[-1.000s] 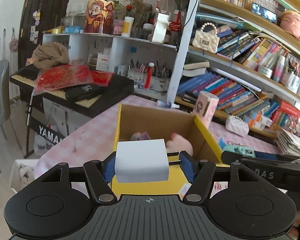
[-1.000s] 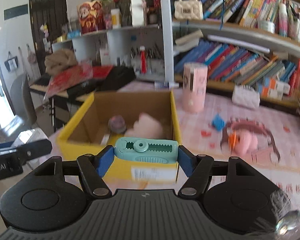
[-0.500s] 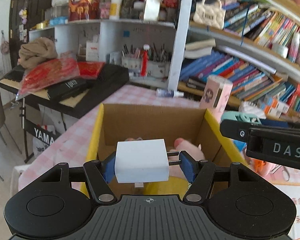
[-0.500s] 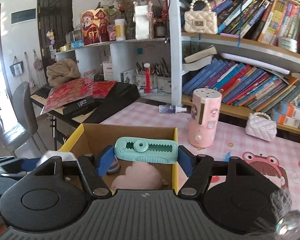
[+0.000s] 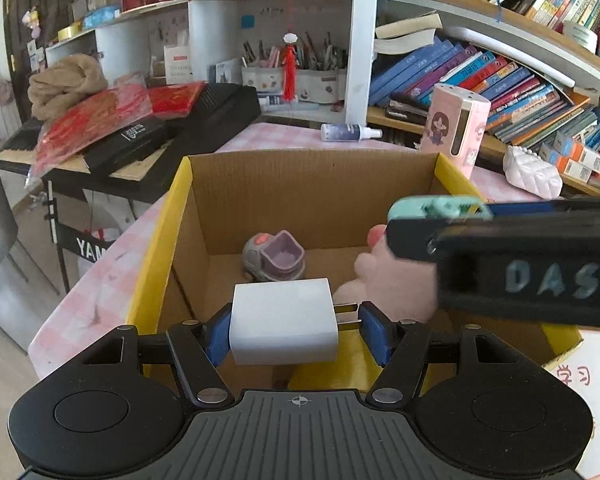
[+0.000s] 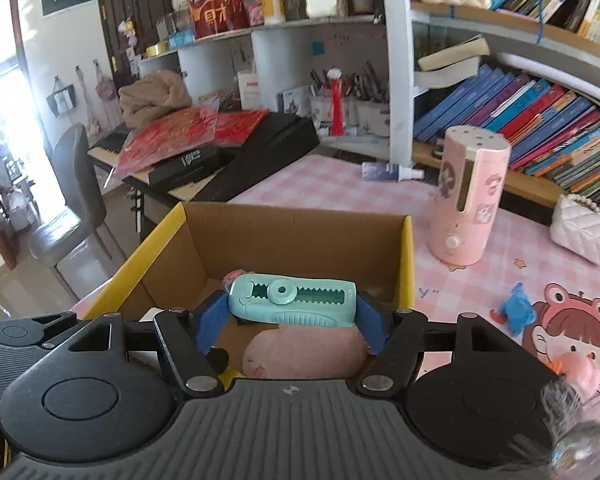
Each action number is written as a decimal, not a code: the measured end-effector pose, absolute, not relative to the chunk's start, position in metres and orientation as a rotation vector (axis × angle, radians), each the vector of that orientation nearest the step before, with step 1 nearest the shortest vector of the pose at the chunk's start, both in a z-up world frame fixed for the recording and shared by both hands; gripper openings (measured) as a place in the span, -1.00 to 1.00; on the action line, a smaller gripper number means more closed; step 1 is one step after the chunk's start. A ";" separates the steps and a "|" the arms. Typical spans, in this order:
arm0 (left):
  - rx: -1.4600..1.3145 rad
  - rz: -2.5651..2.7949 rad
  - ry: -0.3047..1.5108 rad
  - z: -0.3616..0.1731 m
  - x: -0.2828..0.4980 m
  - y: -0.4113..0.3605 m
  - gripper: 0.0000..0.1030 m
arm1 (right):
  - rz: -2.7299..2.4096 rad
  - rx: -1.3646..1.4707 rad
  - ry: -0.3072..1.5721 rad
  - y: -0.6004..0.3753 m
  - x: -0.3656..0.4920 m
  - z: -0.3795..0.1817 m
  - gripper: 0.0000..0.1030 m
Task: Organize objects
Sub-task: 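Carry the charger plug and green clip toy with both tools over the yellow box, then open both tools to drop the charger plug and clip toy into the box, then move both open tools away from the yellow box toward the pink plush and blue toy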
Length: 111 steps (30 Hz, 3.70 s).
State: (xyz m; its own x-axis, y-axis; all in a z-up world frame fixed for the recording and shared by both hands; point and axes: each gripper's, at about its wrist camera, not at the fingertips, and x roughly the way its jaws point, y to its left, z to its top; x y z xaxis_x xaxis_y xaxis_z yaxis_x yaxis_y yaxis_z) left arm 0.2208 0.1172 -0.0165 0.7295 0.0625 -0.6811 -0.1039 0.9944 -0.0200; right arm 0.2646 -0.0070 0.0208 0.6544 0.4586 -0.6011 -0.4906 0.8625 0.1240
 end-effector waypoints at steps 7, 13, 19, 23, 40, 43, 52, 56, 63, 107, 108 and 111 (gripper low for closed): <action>-0.050 0.094 0.772 -0.021 0.231 0.117 0.26 | 0.549 -0.052 0.740 -0.002 0.280 0.003 0.30; -0.043 0.095 0.786 -0.027 0.233 0.117 0.26 | 0.555 -0.049 0.782 0.001 0.289 -0.008 0.30; -0.046 0.094 0.807 -0.032 0.233 0.116 0.27 | 0.563 -0.081 0.773 0.008 0.294 -0.011 0.30; -0.018 0.093 0.801 -0.032 0.233 0.114 0.29 | 0.564 -0.106 0.764 0.010 0.298 -0.013 0.30; 0.023 0.090 0.771 -0.029 0.230 0.109 0.42 | 0.611 -0.348 0.777 0.040 0.302 -0.021 0.30; 0.022 0.084 0.765 -0.027 0.227 0.108 0.50 | 0.613 -0.332 0.775 0.038 0.302 -0.020 0.32; 0.060 0.085 0.704 -0.013 0.204 0.105 0.71 | 0.561 -0.275 0.712 0.025 0.282 -0.009 0.40; 0.040 0.106 0.648 -0.001 0.183 0.110 0.77 | 0.535 -0.236 0.653 0.018 0.264 0.003 0.45; -0.011 0.156 0.567 0.016 0.146 0.122 0.91 | 0.430 -0.160 0.559 0.000 0.227 0.022 0.61; -0.054 0.206 0.687 -0.014 -0.027 0.127 0.96 | 0.220 -0.181 0.630 -0.037 0.021 -0.018 0.90; -0.053 0.196 0.692 -0.016 -0.027 0.124 0.96 | 0.213 -0.181 0.635 -0.040 0.018 -0.019 0.90; -0.047 0.162 0.707 -0.020 -0.026 0.114 0.96 | 0.183 -0.183 0.648 -0.051 0.010 -0.024 0.90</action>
State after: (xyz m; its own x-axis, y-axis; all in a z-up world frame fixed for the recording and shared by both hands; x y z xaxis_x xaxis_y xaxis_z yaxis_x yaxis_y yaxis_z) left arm -0.0261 0.1139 -0.0197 0.7484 0.1326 -0.6498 -0.1644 0.9863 0.0118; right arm 0.0101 -0.0509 -0.0236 0.7826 0.1114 -0.6125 -0.2253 0.9678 -0.1119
